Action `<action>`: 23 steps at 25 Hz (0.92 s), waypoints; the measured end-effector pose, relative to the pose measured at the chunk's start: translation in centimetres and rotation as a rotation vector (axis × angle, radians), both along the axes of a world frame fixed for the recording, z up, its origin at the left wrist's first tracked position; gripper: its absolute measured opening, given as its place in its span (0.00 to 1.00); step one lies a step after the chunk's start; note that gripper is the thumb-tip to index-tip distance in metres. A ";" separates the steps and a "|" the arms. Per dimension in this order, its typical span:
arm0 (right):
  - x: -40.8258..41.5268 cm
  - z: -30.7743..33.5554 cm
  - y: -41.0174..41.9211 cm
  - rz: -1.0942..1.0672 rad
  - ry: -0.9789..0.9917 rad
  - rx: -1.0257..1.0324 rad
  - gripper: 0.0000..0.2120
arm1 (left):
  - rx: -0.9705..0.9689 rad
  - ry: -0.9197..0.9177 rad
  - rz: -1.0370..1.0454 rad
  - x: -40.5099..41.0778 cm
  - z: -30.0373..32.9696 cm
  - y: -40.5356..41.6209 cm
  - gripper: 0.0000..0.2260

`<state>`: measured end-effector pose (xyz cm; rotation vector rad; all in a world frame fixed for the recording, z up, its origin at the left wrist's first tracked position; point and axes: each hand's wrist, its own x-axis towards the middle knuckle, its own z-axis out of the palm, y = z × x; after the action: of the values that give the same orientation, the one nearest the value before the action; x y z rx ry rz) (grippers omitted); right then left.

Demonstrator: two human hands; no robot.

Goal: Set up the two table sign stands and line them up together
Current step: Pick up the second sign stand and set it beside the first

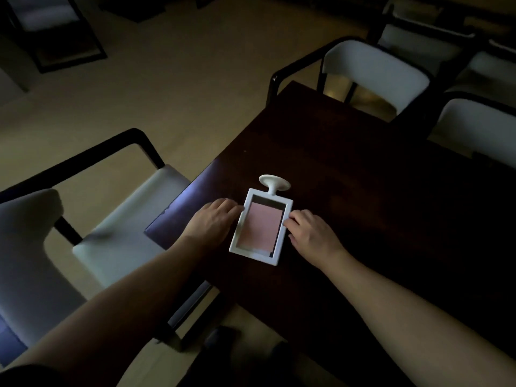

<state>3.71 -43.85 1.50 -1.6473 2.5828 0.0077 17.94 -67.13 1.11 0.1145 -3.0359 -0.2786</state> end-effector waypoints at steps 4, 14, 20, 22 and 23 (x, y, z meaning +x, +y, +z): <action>0.4 -1.2 -0.8 -0.043 0.032 0.015 0.15 | -0.023 0.027 -0.126 -1.3 -1.8 -1.0 0.15; 1.5 -2.5 -0.4 -0.072 0.003 -0.082 0.14 | 0.006 0.141 -0.279 -2.9 -3.3 -2.6 0.11; 1.8 -1.3 1.5 -0.153 -0.075 -0.282 0.16 | 0.084 0.164 -0.352 -3.9 -1.3 -2.6 0.13; 1.9 -0.9 1.8 -0.184 -0.109 -0.346 0.15 | 0.146 0.165 -0.340 -4.2 -0.3 -2.4 0.15; 1.9 -0.7 1.9 -0.198 -0.122 -0.374 0.14 | 0.176 0.168 -0.327 -4.4 0.2 -2.2 0.15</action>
<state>5.59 -41.94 0.85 -1.4202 2.7604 -0.6009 13.54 -69.38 1.34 -0.3777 -2.8458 -0.5484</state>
